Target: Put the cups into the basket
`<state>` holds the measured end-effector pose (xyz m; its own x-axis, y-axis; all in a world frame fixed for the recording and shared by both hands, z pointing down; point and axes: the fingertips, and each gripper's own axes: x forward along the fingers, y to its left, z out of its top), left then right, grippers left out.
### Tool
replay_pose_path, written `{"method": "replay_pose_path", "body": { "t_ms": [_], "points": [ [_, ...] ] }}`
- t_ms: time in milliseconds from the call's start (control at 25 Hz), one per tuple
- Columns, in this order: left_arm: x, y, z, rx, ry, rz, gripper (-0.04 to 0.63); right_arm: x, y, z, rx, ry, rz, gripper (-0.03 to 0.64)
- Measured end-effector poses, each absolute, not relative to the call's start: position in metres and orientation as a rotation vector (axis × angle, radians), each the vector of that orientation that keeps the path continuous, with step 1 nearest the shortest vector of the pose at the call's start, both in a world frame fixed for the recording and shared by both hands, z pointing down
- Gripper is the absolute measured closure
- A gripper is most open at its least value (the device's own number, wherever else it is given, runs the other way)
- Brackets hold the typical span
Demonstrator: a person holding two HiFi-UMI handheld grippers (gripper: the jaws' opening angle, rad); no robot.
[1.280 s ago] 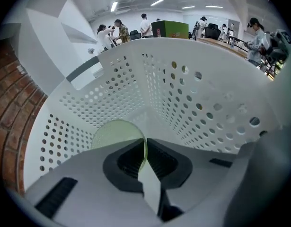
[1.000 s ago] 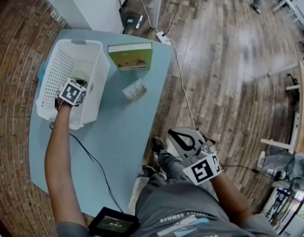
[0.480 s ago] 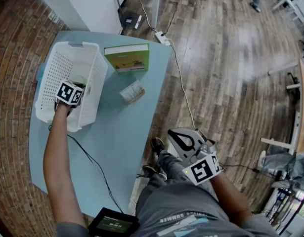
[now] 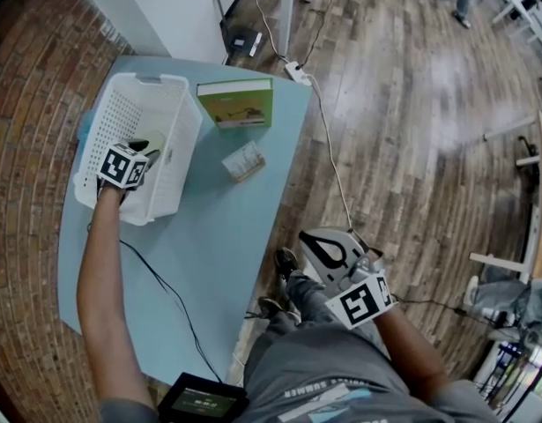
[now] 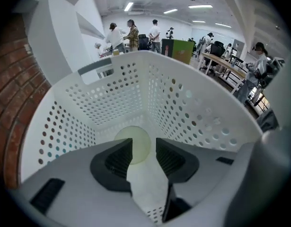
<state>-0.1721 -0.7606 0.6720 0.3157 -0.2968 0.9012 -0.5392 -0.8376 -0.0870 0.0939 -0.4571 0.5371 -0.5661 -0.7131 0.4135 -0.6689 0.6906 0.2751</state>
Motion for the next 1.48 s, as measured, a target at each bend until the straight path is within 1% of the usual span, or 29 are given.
{"method": "replay_pose_path", "body": {
  "t_ms": [160,360,400,440,480,800,920,1040,1280,1480],
  "points": [
    [-0.171,-0.752,0.624,2.469,-0.861,1.503,0.454,0.083,-0.452,0.524,1.058,-2.438,-0.147,0.603],
    [-0.168,-0.718,0.546,2.709,-1.012,1.361,0.456,0.062,-0.441,0.498,1.053,-2.522,-0.166,0.603],
    [-0.168,-0.707,0.531,2.756,-1.043,1.328,0.500,0.057,-0.437,0.493,1.047,-2.535,-0.179,0.604],
    [-0.170,-0.695,0.517,2.800,-1.072,1.294,0.572,0.052,-0.434,0.487,1.039,-2.545,-0.193,0.604],
    [-0.172,-0.682,0.504,2.841,-1.097,1.259,0.595,0.048,-0.430,0.482,1.031,-2.552,-0.209,0.604],
    [-0.180,-0.569,0.421,3.100,-1.232,1.057,0.595,0.012,-0.400,0.450,0.977,-2.609,-0.321,0.604],
    [-0.185,-0.532,0.397,3.175,-1.257,1.067,0.595,-0.003,-0.389,0.441,0.946,-2.632,-0.349,0.604],
    [-0.196,-0.500,0.384,3.202,-1.295,1.103,0.595,-0.019,-0.377,0.431,0.917,-2.651,-0.386,0.604],
    [-0.229,-0.433,0.360,3.211,-1.416,1.045,0.595,-0.040,-0.358,0.415,0.879,-2.668,-0.444,0.604],
    [-0.262,-0.377,0.357,3.117,-1.493,1.028,0.595,-0.052,-0.334,0.404,0.866,-2.672,-0.453,0.604]
  ]
}}
